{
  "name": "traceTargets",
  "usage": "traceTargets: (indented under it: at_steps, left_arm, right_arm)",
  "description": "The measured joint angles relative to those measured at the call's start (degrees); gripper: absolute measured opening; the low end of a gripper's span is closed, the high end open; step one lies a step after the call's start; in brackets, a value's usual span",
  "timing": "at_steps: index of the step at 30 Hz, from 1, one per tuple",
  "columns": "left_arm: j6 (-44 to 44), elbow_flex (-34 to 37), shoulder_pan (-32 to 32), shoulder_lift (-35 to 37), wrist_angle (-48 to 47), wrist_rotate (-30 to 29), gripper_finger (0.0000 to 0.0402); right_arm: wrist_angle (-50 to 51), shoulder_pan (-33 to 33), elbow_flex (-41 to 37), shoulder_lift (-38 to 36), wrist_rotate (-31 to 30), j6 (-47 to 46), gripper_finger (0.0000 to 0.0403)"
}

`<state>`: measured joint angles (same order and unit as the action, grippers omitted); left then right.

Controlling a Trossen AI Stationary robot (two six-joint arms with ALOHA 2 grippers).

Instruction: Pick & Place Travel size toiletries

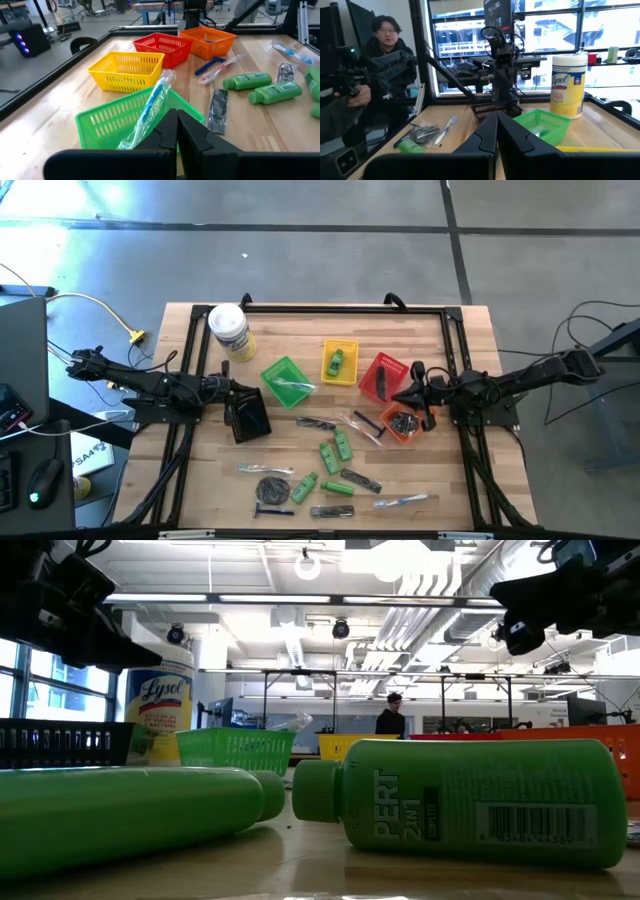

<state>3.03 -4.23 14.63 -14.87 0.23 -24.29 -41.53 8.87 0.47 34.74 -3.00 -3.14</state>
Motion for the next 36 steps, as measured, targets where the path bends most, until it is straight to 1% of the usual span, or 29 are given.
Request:
traceTargets:
  at_steps: [4, 8, 13, 16, 19, 22, 25, 28, 33, 36]
  left_arm:
    - [0.54, 0.00, 0.00, 0.00, 0.02, 0.02, 0.0000]
    - [2.75, 0.00, 0.00, 0.00, 0.04, 0.11, 0.0000]
    - [6.14, -0.04, 0.00, 0.00, 1.46, 0.13, 0.0000]
    - [6.79, -2.59, 0.02, -0.72, 1.29, 1.80, 0.0000]
    - [7.33, -7.64, 0.34, -4.59, 1.16, 2.98, 0.0000]
    - [7.42, -15.26, 2.22, -12.18, -1.08, 2.15, 0.0000]
    - [9.44, -24.86, 5.16, -22.95, -6.44, -0.39, 0.0000]
    - [14.49, -35.56, 8.22, -35.35, -15.61, -2.39, 0.0000]
    - [23.54, -52.47, 11.22, -55.11, -31.47, -1.56, 0.0000]
    - [23.28, -61.19, 11.46, -64.97, -36.65, -0.79, 0.0001]
  right_arm:
    - [-0.45, -1.27, 0.00, 0.01, 0.15, 0.11, 0.0003]
    - [-0.47, -1.54, -0.02, 0.00, 0.30, -1.83, 0.0003]
    - [1.48, -1.51, -0.03, -1.24, 0.41, -1.94, 0.0003]
    - [2.50, -1.51, -0.04, -1.70, 0.56, -1.71, 0.0003]
    - [2.42, -1.51, -0.04, -1.70, 1.45, -1.46, 0.0003]
    - [2.29, -1.51, -0.07, -1.70, 1.68, -1.33, 0.0003]
    - [2.29, -1.51, -0.07, -1.70, 1.70, -1.33, 0.0003]
    - [2.29, -1.51, -0.09, -1.70, 2.22, -1.33, 0.0003]
    - [2.43, -1.51, -0.11, -1.70, 4.57, -1.33, 0.0003]
    - [2.39, -1.49, -0.13, -1.70, 4.91, -1.33, 0.0003]
